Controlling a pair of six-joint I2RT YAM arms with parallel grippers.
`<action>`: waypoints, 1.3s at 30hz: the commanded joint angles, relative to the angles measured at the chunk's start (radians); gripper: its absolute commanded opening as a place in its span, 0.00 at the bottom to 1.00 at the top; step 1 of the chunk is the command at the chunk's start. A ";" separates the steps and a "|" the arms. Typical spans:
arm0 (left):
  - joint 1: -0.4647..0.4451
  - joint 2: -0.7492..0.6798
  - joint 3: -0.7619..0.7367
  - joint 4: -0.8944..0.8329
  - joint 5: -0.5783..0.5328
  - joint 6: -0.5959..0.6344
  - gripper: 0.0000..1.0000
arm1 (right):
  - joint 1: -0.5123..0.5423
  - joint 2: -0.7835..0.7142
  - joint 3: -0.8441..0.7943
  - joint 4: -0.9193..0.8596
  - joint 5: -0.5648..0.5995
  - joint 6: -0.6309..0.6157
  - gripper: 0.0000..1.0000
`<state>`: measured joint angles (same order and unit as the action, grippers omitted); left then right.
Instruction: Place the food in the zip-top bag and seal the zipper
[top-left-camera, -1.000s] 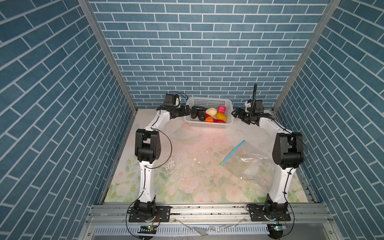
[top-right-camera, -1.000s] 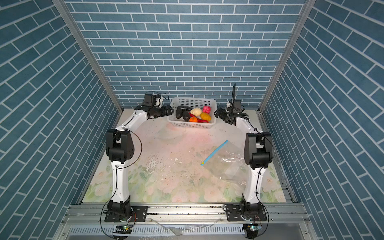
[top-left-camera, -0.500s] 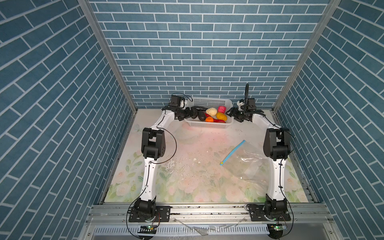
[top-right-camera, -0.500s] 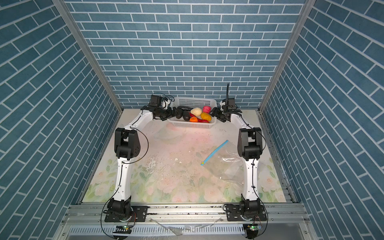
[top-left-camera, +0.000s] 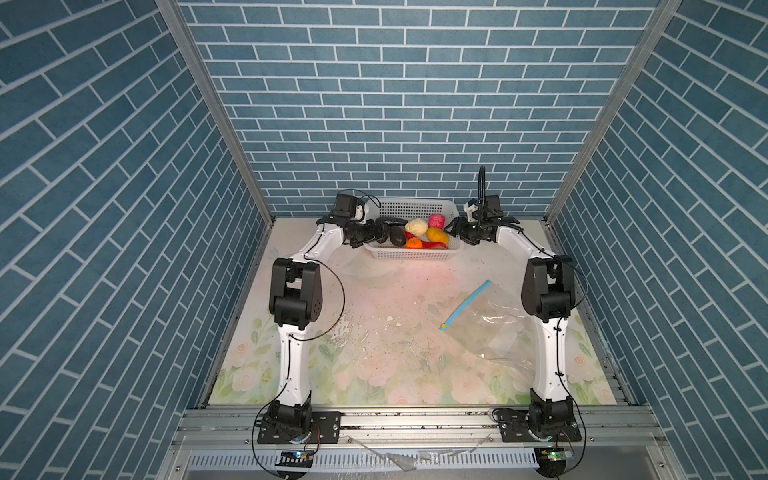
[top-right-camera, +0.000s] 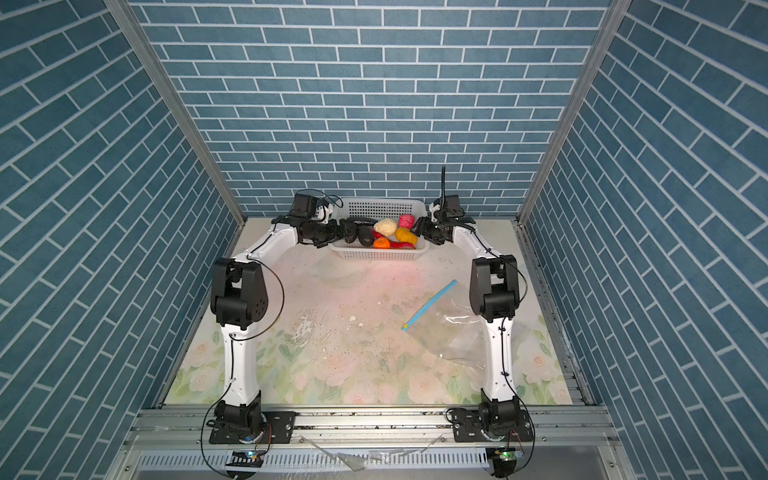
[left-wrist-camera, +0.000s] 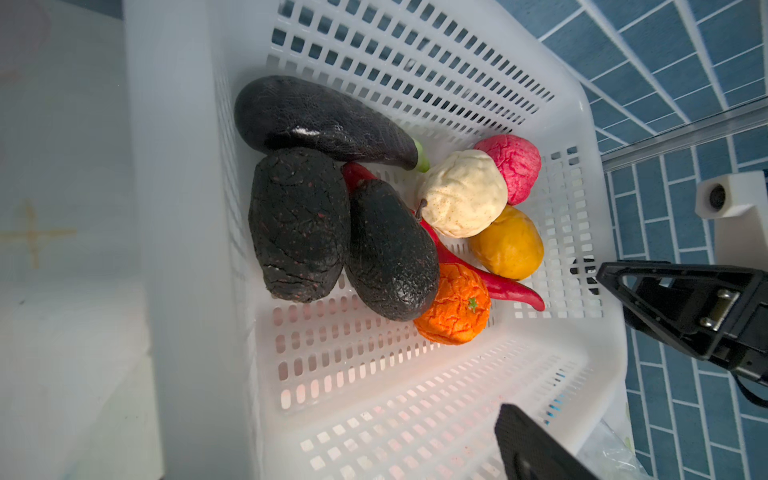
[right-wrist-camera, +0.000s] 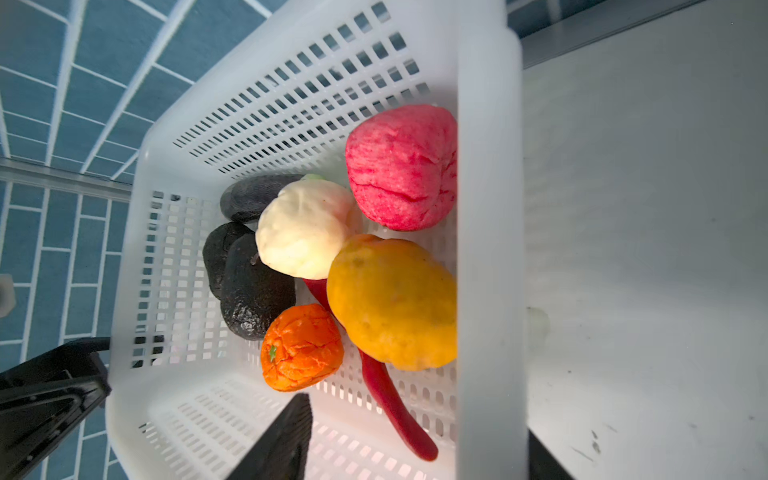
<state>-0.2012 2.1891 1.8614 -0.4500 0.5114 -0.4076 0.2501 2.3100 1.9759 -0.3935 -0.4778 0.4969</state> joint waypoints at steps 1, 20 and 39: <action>-0.015 -0.097 -0.080 0.070 0.014 0.019 0.93 | 0.066 -0.072 -0.013 -0.022 -0.029 -0.034 0.65; 0.031 -0.256 -0.395 0.160 -0.078 -0.018 0.95 | 0.124 -0.232 -0.244 -0.009 0.088 0.005 0.66; -0.104 -0.588 -0.641 0.080 -0.182 0.008 0.98 | 0.119 -0.716 -0.640 -0.288 0.624 0.121 0.87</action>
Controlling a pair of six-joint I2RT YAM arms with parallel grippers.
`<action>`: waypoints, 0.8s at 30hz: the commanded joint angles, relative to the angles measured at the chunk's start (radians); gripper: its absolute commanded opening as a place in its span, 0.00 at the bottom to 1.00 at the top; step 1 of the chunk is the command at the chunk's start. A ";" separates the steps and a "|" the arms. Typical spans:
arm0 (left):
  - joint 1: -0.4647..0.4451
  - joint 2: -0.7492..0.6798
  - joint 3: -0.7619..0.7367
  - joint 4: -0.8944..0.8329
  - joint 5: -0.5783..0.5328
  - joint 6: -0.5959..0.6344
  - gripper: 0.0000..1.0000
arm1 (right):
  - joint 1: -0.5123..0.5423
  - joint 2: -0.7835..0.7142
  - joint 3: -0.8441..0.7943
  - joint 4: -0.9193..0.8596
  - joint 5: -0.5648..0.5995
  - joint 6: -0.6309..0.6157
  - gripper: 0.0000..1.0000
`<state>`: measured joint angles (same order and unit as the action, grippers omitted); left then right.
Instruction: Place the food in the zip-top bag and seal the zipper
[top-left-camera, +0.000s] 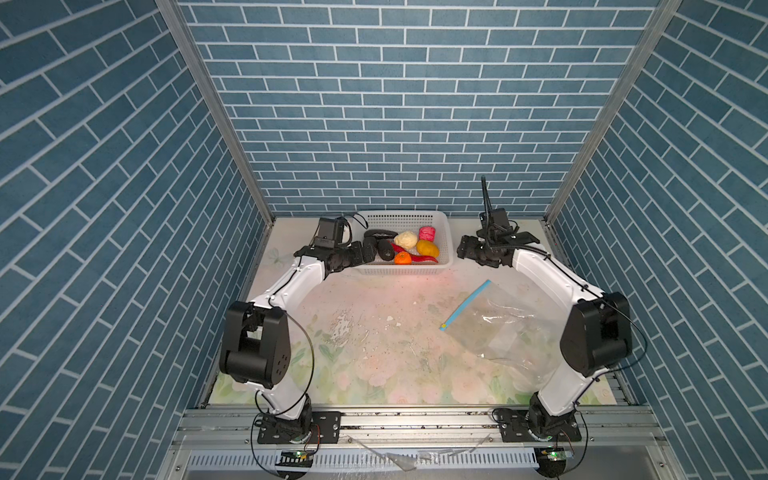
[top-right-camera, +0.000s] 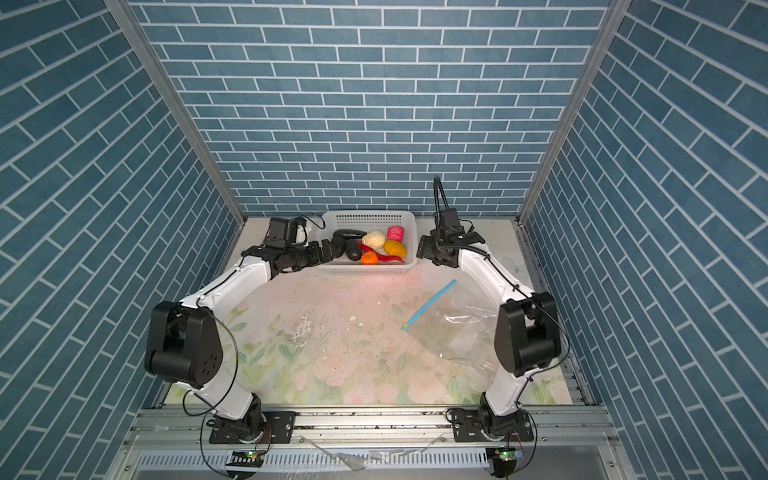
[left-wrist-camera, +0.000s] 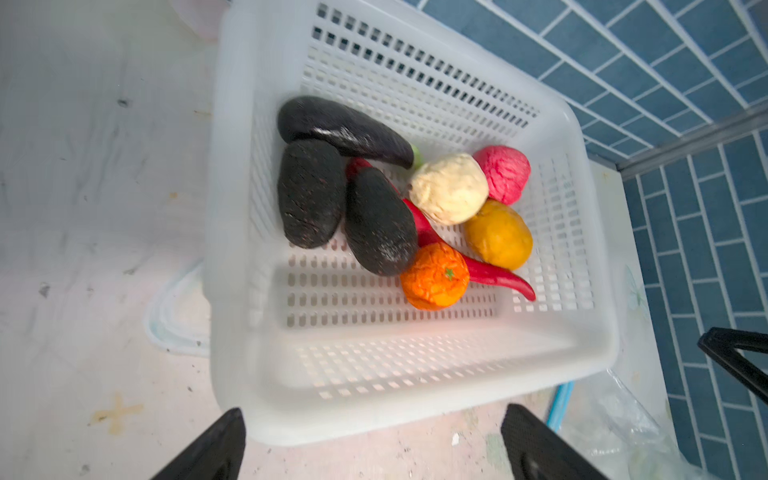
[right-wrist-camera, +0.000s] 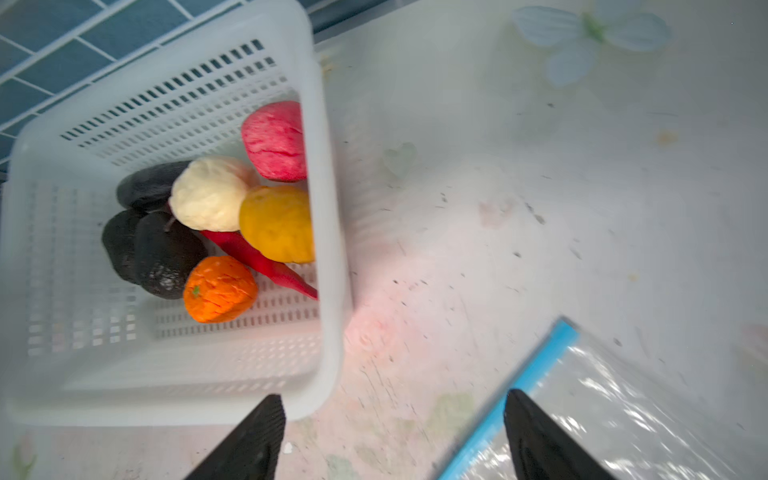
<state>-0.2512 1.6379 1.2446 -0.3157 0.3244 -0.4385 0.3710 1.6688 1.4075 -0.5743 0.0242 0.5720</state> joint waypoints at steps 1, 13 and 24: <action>-0.086 -0.047 -0.028 -0.072 0.004 0.057 0.98 | -0.004 -0.106 -0.097 -0.144 0.154 0.050 0.88; -0.347 0.053 0.057 -0.115 0.058 0.125 0.98 | -0.223 -0.478 -0.318 -0.581 0.454 0.209 0.98; -0.379 0.162 0.131 -0.090 0.109 0.125 0.99 | -0.389 -0.584 -0.553 -0.431 0.275 0.273 0.98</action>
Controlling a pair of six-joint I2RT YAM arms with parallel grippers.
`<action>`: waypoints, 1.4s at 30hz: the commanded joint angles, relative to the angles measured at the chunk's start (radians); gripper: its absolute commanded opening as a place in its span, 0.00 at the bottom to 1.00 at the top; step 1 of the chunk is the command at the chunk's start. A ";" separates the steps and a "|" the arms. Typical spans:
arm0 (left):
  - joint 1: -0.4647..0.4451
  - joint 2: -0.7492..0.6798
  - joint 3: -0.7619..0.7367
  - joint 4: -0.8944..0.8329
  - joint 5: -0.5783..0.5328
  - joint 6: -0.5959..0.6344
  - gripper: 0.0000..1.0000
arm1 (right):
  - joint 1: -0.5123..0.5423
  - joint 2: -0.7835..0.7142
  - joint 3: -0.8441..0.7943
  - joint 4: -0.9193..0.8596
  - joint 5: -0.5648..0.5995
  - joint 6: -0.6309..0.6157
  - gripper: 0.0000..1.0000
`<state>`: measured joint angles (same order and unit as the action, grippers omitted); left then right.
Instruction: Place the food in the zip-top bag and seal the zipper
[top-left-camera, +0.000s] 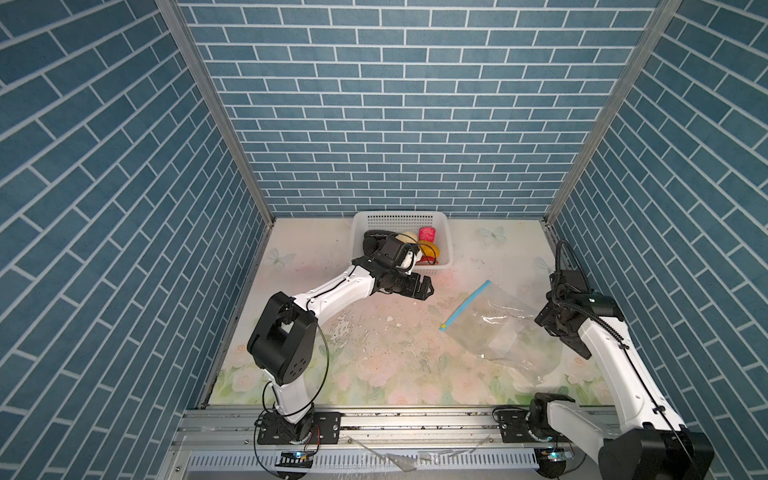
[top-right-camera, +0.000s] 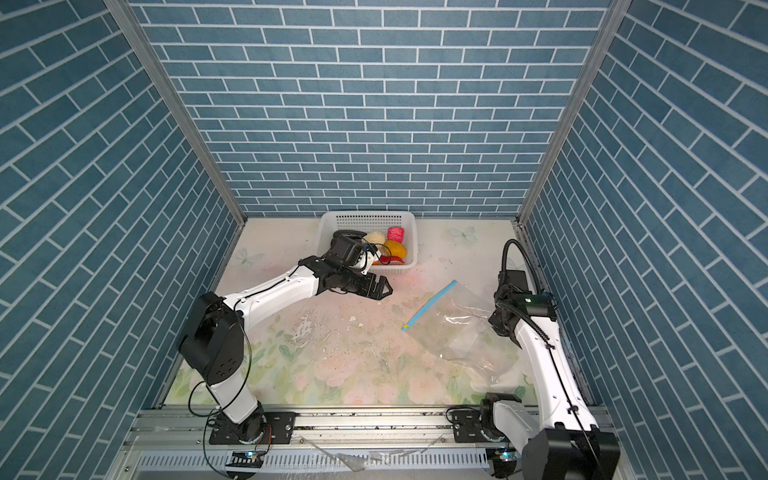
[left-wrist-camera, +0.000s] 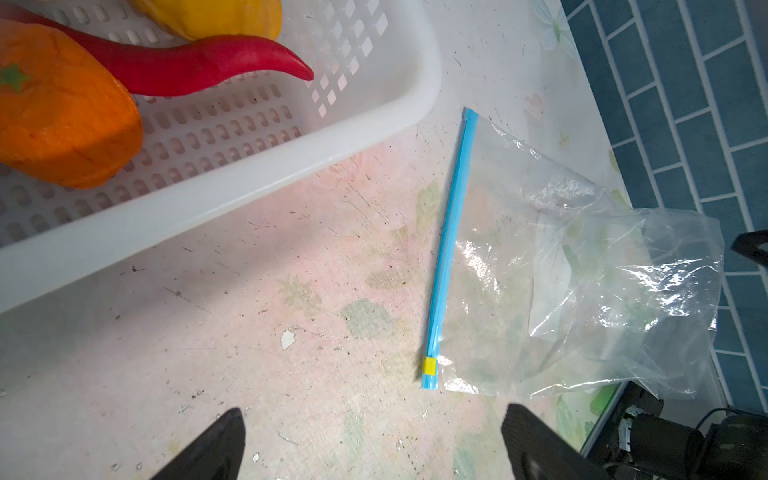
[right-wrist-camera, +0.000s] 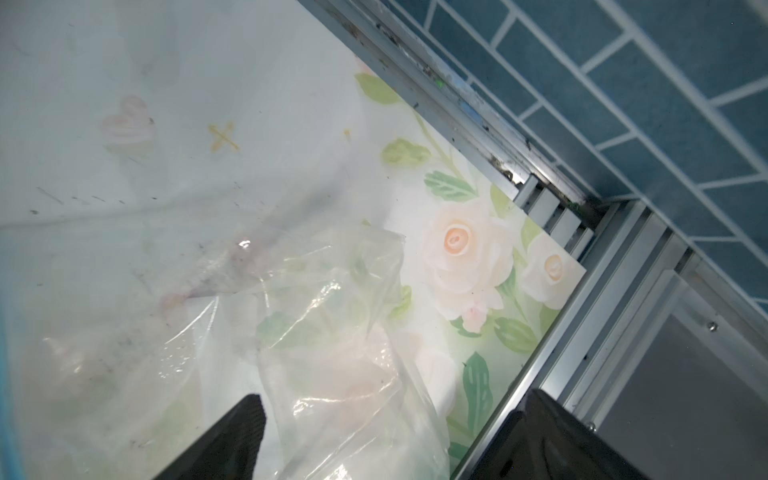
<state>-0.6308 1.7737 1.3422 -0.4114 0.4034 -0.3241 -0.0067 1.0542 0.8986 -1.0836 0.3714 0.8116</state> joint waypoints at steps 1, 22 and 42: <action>-0.004 0.043 0.038 0.007 0.038 0.006 0.99 | -0.015 0.047 -0.054 0.106 -0.086 0.022 0.98; -0.152 0.304 0.250 -0.067 0.068 -0.003 0.97 | -0.041 0.246 -0.154 0.703 -0.453 -0.339 0.94; -0.158 0.439 0.345 -0.110 0.096 0.012 0.92 | -0.041 0.371 -0.069 0.819 -0.521 -0.402 0.85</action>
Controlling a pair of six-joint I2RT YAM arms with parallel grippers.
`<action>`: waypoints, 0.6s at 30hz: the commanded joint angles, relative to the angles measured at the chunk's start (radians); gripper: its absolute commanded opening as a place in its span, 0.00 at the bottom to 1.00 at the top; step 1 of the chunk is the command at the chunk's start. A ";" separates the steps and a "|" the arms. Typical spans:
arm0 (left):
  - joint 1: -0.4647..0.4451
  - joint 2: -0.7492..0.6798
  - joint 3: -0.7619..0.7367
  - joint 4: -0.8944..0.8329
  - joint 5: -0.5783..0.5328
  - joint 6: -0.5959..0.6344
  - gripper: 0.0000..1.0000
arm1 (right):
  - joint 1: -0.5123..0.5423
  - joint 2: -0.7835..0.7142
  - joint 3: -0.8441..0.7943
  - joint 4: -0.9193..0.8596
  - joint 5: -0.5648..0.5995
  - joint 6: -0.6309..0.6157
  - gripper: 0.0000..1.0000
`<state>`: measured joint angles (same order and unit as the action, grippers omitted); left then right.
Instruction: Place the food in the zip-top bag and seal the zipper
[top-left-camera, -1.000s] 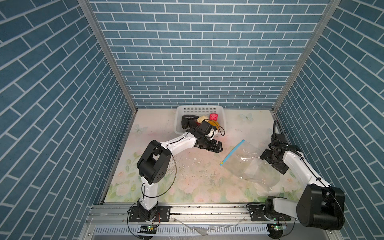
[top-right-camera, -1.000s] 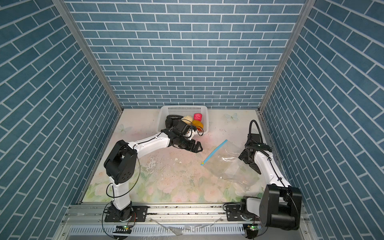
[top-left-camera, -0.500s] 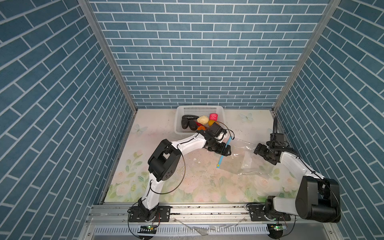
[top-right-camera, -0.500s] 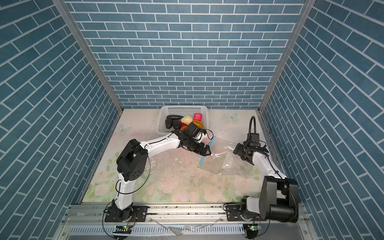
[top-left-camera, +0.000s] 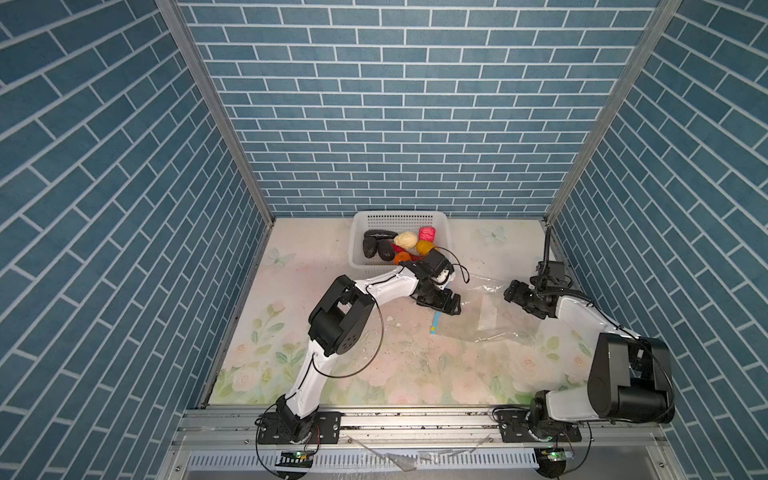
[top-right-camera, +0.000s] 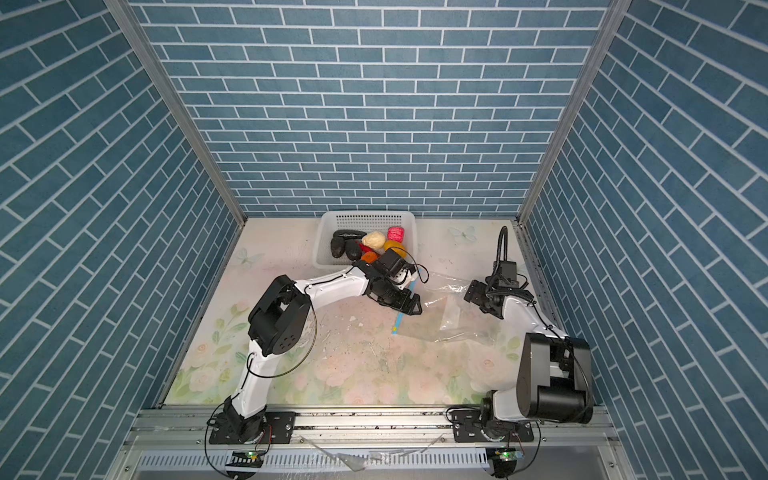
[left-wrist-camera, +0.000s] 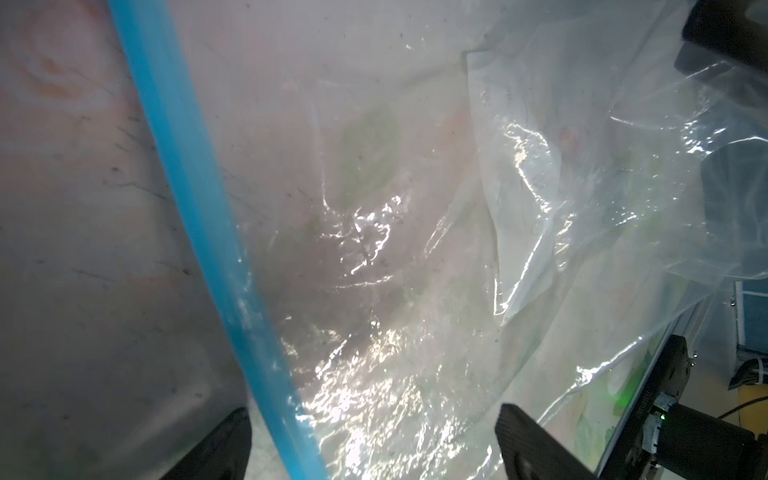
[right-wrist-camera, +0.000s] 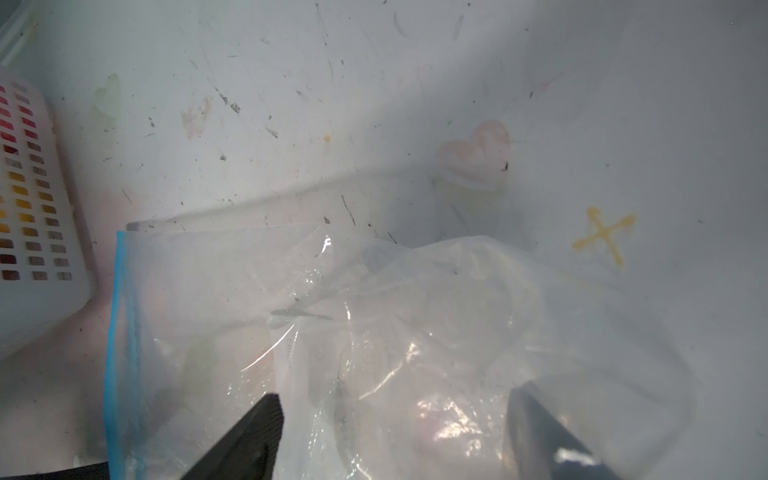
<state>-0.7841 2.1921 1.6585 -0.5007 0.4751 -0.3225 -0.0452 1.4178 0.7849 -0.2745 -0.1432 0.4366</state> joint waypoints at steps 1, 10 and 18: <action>-0.004 0.025 0.038 -0.024 0.039 0.009 0.91 | -0.002 0.008 0.046 0.007 -0.006 -0.027 0.85; -0.016 0.027 0.036 -0.027 0.144 -0.002 0.67 | -0.002 0.000 0.060 -0.013 0.009 -0.022 0.85; -0.051 -0.038 -0.080 0.032 0.175 -0.025 0.57 | -0.002 0.004 0.110 -0.108 0.074 -0.011 0.85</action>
<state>-0.8135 2.2055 1.6054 -0.4736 0.6277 -0.3447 -0.0452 1.4181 0.8387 -0.3172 -0.1200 0.4370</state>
